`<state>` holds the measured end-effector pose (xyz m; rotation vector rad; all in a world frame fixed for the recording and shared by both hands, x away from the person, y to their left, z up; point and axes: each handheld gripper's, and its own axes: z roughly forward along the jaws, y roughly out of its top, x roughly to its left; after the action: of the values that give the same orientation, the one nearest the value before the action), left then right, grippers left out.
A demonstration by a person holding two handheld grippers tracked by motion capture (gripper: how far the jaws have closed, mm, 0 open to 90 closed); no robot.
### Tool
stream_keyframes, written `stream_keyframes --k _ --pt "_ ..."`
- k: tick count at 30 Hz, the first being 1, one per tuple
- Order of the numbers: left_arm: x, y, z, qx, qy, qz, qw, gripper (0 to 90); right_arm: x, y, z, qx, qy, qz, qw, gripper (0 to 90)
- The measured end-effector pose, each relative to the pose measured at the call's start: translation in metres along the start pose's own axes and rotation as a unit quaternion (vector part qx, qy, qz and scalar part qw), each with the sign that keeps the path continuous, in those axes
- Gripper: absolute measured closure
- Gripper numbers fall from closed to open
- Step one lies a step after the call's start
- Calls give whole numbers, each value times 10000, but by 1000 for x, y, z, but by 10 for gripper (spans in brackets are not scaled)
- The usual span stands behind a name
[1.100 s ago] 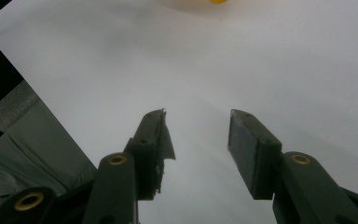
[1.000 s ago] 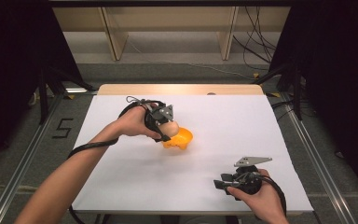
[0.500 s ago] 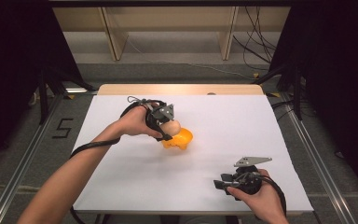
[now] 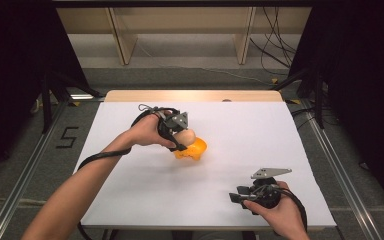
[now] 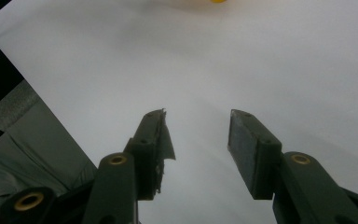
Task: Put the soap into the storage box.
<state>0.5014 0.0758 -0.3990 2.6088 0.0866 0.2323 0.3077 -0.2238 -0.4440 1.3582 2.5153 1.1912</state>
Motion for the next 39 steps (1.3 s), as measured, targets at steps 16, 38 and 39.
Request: stream_keyframes --k 16,38,39 --pt "1 -1 8 3 -92 -102 9999 325 0 0 -1 -22 -10 -6 10000 565" --pt "3 -1 17 51 -219 -19 9997 324 0 0 -1 42 34 3 10000 565" --pt "3 -1 17 51 -219 -19 9997 324 0 0 -1 42 34 3 10000 565"
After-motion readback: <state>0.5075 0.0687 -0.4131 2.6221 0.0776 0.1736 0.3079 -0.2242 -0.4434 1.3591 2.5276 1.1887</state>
